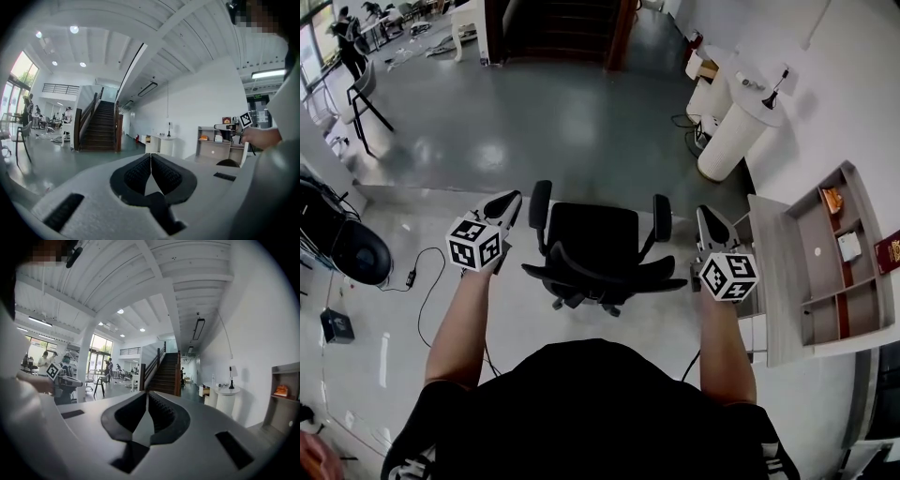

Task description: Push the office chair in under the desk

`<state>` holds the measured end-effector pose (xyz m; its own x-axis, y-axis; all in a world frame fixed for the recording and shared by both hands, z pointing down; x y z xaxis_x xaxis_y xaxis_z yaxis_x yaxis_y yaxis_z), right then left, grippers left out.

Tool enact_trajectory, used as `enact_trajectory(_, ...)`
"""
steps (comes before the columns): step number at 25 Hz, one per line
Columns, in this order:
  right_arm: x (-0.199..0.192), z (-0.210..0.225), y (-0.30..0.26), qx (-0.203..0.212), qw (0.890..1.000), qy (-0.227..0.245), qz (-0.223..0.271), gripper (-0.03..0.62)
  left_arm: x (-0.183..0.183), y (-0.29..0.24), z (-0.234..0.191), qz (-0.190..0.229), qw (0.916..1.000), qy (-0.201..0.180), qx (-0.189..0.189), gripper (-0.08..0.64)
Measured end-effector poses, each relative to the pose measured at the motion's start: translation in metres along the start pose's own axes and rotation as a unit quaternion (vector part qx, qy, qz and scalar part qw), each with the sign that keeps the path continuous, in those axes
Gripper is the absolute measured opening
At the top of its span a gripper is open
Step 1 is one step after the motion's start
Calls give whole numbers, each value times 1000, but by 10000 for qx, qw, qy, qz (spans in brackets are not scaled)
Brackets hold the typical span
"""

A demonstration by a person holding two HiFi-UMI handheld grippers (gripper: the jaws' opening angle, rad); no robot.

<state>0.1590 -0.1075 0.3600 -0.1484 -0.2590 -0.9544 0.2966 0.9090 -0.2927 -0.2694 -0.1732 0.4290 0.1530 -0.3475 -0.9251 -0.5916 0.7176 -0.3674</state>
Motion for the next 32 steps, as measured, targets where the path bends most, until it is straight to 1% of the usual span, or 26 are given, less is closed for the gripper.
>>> enact_trajectory(3,-7,5,0,106,9996,189,-173,40,-6,-5,12,-180,9992,-369,10,20)
enact_trajectory(6,-18,13,1,112,9968,580,-534,43,-13,-11,29,-427,9940,-1001,-87,21)
enact_trajectory(8,-27,18,1,186,9920,945,-821,46,-20,-15,41,-672,9859,-1524,-168,25)
enact_trajectory(10,-37,18,2,324,9847,1322,-1090,69,-29,-19,51,-1005,9729,-2066,-240,60)
enact_trajectory(13,-51,15,6,479,9722,1828,-1386,69,-46,-22,60,-1549,9496,-2702,-351,81)
enact_trajectory(15,-63,12,6,617,9612,2142,-1624,77,-63,-25,62,-1982,9325,-2987,-441,92)
enact_trajectory(16,-72,10,6,707,9540,2323,-1757,80,-72,-26,64,-2201,9239,-3089,-507,103)
enact_trajectory(17,-82,8,6,794,9446,2555,-1900,95,-81,-27,68,-2404,9154,-3173,-597,114)
enact_trajectory(18,-93,6,7,856,9326,2840,-2055,115,-91,-28,72,-2588,9068,-3252,-700,120)
enact_trajectory(20,-116,3,8,897,9050,3428,-2353,118,-111,-31,81,-2905,8884,-3439,-899,136)
enact_trajectory(21,-126,3,8,927,8936,3627,-2476,119,-122,-32,84,-3046,8782,-3556,-973,138)
enact_trajectory(24,-152,-1,8,1159,8707,3870,-2805,127,-152,-35,92,-3462,8428,-3957,-1150,141)
enact_trajectory(26,-168,-4,9,1352,8546,3980,-3048,159,-172,-36,98,-3723,8210,-4125,-1306,152)
enact_trajectory(28,-182,-8,9,1580,8419,4021,-3234,163,-190,-39,101,-3940,8030,-4248,-1396,160)
enact_trajectory(32,-210,-15,2,1943,8187,4072,-3553,174,-222,-54,97,-4273,7695,-4547,-1362,169)
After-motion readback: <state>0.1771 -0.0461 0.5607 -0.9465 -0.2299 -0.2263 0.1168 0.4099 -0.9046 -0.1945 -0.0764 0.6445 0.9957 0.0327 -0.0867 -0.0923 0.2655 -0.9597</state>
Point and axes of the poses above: the fingertips, and each gripper's own axes: y backward along the fingers, z to its right, x out of its top, the point moved 5 cm from there along y, backward along the fingers, and after that the axes turned 13 degrees about -z, right-handed, at the moved point
